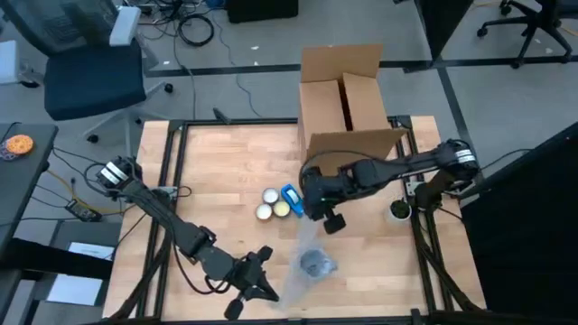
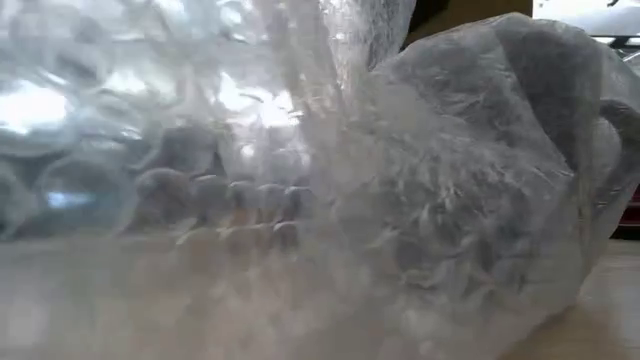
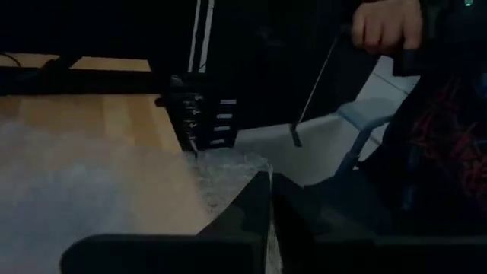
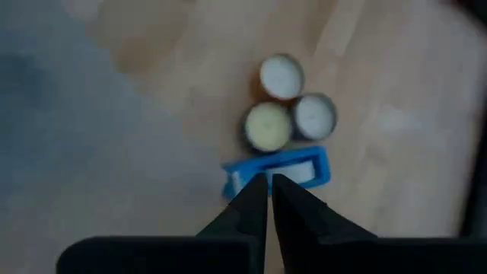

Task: Wrap mug
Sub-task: Wrap the purple mug with the transparent bubble wrap

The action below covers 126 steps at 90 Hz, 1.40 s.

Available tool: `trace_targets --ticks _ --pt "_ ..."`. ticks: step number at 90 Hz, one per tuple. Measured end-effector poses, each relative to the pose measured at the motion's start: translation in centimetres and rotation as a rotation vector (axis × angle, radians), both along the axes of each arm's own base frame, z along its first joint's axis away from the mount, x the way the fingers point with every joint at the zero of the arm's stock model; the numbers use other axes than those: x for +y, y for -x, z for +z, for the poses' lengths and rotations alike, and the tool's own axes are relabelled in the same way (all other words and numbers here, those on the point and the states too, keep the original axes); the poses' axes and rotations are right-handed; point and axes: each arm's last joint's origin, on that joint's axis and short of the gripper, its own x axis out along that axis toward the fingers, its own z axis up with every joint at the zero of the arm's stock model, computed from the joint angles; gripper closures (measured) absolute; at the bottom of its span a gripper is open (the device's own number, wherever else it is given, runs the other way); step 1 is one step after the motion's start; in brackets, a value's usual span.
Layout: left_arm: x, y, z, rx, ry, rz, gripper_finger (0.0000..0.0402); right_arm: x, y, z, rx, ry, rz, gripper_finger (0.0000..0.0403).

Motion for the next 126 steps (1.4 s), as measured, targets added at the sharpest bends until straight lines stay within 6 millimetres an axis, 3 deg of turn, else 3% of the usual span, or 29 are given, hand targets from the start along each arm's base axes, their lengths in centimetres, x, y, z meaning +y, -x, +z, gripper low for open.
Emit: trace_targets --ticks 12,21,40,49,62,75,90,111,126 --pt "0.0 0.0 -0.1 0.009 -0.009 0.005 0.0402 0.1 -0.9 0.6 -0.121 0.045 0.052 0.0403" --pt "0.2 0.0 -0.5 0.029 -0.047 0.058 0.0402 0.0 -1.0 0.2 -0.115 -0.024 0.102 0.0403" --pt "0.5 0.2 -0.7 0.062 -0.082 0.099 0.0402 -0.1 -0.1 -3.6 0.062 -0.262 0.069 0.0403" --pt "0.5 0.6 -0.1 0.052 -0.053 0.097 0.0402 0.9 0.5 -4.9 0.119 -0.321 0.053 0.0403" --pt "0.3 0.7 0.7 -0.012 -0.039 0.067 0.0402 2.8 1.1 -5.0 0.112 -0.227 0.035 0.0403" --pt "0.3 0.7 0.7 -0.015 -0.043 0.065 0.0402 4.2 1.5 -2.7 0.005 -0.048 0.049 0.0403" --pt "0.2 0.7 0.9 -0.033 -0.042 0.044 0.0402 4.2 1.2 -3.0 0.003 0.070 0.149 0.0396" --pt "0.2 0.7 1.0 -0.049 -0.041 0.015 0.0402 2.2 -1.1 -6.3 0.095 -0.087 0.172 0.0375" --pt "0.1 0.8 0.8 -0.016 -0.039 0.014 0.0402 3.1 -0.6 -7.3 0.200 -0.187 0.129 0.0373"
